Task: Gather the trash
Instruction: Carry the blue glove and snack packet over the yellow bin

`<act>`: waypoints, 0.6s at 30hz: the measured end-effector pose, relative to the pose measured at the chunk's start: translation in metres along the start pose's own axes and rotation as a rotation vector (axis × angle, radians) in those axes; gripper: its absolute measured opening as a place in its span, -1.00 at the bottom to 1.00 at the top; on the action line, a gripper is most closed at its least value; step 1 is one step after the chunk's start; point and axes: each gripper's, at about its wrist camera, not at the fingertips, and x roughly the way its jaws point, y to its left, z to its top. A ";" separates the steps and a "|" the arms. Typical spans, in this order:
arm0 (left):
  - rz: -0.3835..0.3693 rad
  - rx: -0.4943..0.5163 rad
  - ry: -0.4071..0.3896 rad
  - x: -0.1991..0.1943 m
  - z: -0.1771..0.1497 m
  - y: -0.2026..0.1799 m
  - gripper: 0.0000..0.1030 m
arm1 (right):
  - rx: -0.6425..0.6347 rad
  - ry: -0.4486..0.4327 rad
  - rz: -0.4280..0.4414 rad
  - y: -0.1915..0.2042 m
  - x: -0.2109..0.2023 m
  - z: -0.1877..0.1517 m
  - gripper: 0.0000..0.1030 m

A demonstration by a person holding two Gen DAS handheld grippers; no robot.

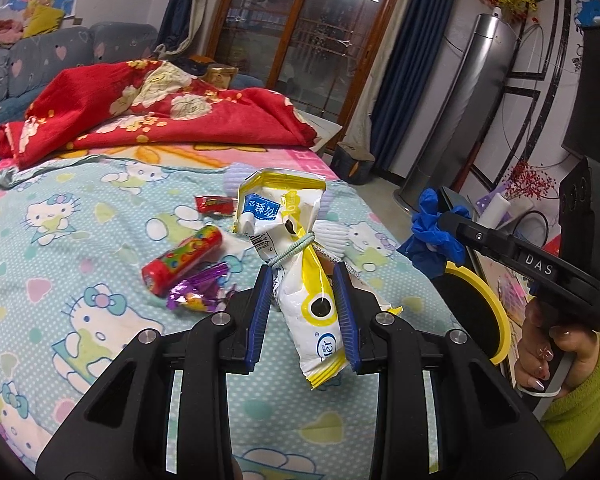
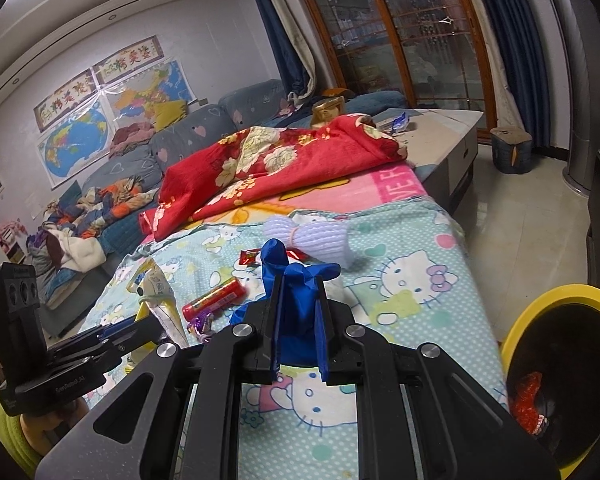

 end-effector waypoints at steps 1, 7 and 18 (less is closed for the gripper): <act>-0.004 0.005 -0.001 0.001 0.000 -0.002 -0.52 | 0.000 -0.001 -0.002 -0.001 -0.001 0.000 -0.75; -0.025 0.027 0.000 0.004 0.001 -0.015 -0.52 | 0.000 -0.015 -0.031 -0.009 -0.013 -0.003 -0.74; -0.054 0.060 0.009 0.013 0.001 -0.034 -0.53 | 0.000 -0.027 -0.076 -0.027 -0.028 -0.008 -0.75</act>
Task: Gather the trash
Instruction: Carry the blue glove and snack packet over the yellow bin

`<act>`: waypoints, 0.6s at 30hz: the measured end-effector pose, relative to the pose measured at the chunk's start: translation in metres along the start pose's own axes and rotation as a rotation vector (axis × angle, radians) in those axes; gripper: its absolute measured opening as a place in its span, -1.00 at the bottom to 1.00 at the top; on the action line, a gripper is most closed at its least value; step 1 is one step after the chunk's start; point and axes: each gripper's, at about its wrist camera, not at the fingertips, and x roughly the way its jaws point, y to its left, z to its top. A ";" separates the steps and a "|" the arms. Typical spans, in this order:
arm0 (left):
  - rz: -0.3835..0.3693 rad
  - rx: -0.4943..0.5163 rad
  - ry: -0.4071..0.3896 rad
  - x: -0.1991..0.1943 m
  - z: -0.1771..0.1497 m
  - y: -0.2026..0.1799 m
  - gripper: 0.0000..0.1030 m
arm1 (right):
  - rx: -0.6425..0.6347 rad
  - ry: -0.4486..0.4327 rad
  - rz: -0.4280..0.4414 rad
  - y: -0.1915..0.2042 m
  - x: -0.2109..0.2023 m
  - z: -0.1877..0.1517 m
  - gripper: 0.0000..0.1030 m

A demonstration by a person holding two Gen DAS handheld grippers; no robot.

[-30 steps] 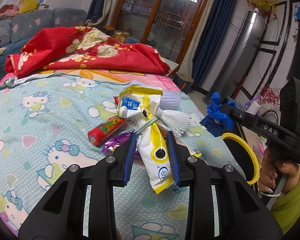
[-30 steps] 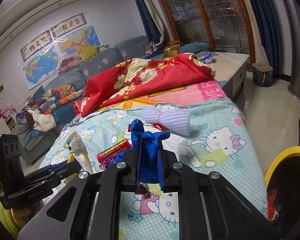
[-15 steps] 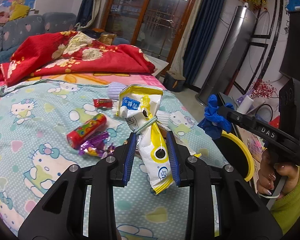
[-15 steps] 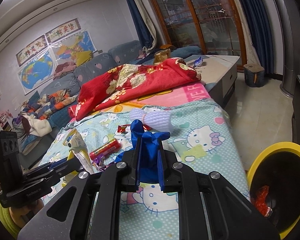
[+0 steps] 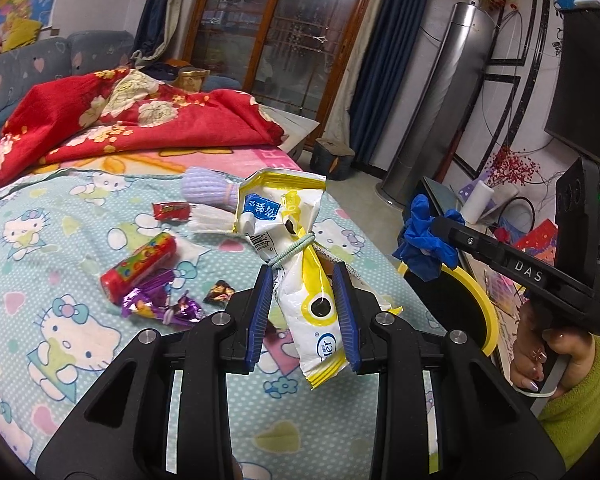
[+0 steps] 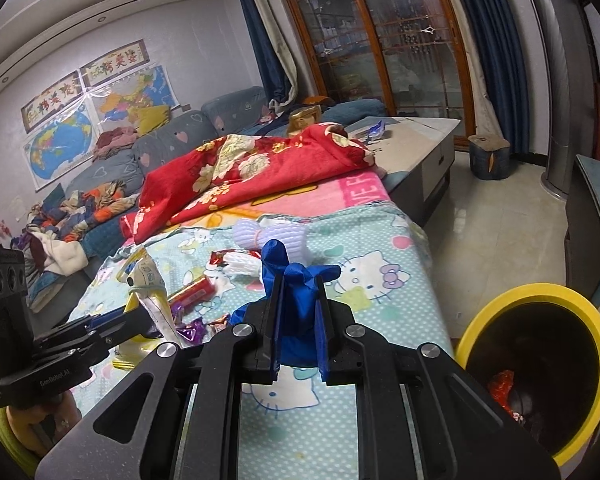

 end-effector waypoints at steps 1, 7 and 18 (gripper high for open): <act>-0.003 0.003 0.002 0.001 0.000 -0.002 -0.53 | 0.002 -0.001 -0.004 -0.002 -0.001 0.000 -0.75; -0.025 0.026 0.012 0.010 0.001 -0.015 -0.53 | 0.020 -0.007 -0.031 -0.017 -0.009 -0.002 -0.74; -0.068 0.067 0.030 0.024 0.003 -0.043 -0.52 | 0.061 -0.034 -0.090 -0.047 -0.025 -0.006 -0.74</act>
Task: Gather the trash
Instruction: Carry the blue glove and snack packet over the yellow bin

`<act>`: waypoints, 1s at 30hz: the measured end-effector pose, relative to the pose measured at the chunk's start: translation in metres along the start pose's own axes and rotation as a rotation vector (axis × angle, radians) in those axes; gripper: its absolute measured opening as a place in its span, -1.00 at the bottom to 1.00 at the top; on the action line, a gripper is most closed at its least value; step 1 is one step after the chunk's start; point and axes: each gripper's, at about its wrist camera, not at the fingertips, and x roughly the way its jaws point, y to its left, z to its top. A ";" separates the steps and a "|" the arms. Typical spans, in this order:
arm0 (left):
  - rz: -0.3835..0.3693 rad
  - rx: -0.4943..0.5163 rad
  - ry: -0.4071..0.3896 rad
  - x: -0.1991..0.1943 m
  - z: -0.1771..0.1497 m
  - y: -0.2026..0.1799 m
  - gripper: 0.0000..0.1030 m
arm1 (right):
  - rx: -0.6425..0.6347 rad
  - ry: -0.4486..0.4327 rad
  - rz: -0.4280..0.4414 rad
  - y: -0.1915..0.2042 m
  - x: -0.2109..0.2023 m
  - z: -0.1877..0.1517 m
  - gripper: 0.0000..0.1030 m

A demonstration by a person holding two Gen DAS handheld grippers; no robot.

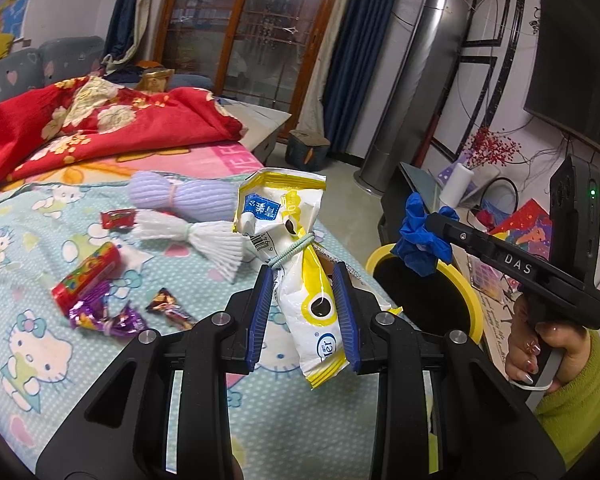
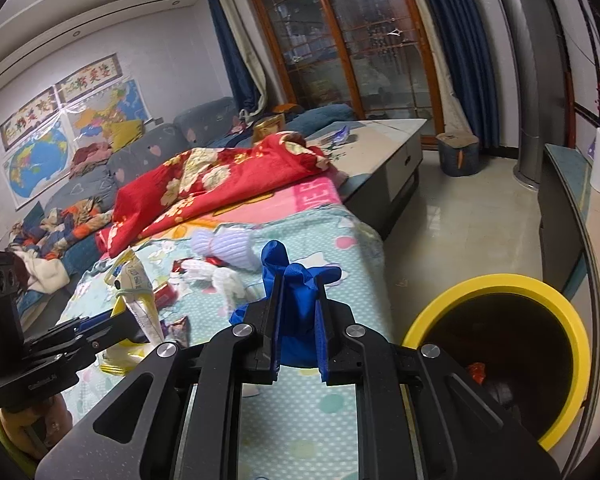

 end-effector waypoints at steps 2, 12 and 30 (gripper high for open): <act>-0.008 0.009 0.005 0.003 0.000 -0.005 -0.52 | 0.007 -0.005 -0.016 -0.006 -0.002 0.000 -0.74; -0.041 0.046 0.026 0.016 -0.003 -0.028 -0.53 | 0.047 -0.023 -0.069 -0.033 -0.010 -0.001 -0.74; -0.123 0.144 0.072 0.054 -0.008 -0.083 -0.52 | 0.128 -0.020 -0.239 -0.088 -0.015 -0.007 -0.74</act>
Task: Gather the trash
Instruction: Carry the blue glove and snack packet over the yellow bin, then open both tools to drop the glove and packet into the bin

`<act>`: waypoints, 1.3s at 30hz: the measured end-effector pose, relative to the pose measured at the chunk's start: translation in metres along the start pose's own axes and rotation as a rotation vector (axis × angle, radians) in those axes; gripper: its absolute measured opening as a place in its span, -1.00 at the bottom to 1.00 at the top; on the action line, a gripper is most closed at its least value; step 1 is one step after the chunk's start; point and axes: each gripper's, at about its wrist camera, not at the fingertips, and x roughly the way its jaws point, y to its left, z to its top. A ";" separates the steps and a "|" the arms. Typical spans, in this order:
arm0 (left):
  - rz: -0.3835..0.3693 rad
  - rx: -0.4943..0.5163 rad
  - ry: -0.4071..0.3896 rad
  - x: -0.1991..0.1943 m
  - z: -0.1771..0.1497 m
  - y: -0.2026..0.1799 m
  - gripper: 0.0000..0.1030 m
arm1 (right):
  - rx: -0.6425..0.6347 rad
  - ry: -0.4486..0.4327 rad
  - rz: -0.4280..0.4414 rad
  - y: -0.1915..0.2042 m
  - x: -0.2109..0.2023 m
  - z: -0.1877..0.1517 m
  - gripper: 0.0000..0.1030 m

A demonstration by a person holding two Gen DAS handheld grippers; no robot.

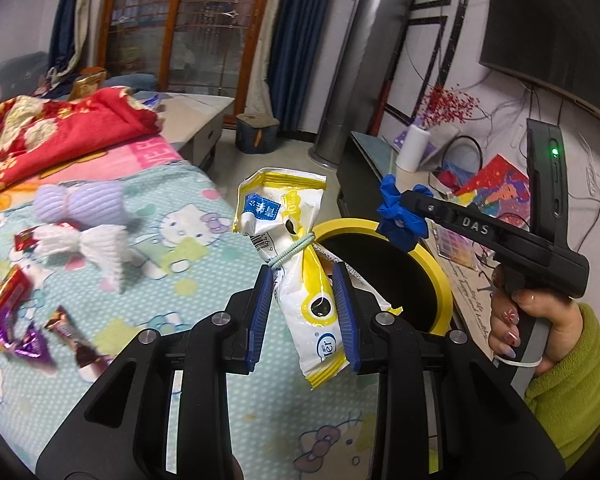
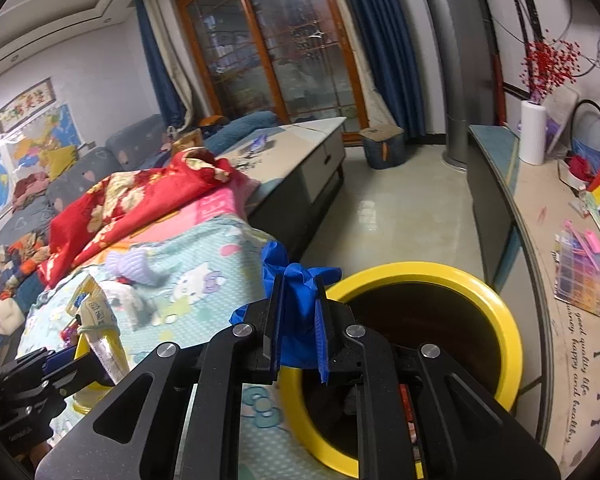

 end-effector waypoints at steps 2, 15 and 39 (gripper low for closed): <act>-0.007 0.009 0.007 0.006 0.000 -0.005 -0.52 | 0.016 0.005 -0.009 -0.007 0.001 -0.001 -0.74; -0.059 0.076 0.062 0.051 -0.006 -0.045 -0.52 | 0.109 0.026 -0.038 -0.052 0.004 -0.005 -0.74; -0.094 0.063 0.101 0.095 -0.007 -0.056 0.38 | 0.148 0.098 -0.160 -0.093 0.018 -0.017 -0.31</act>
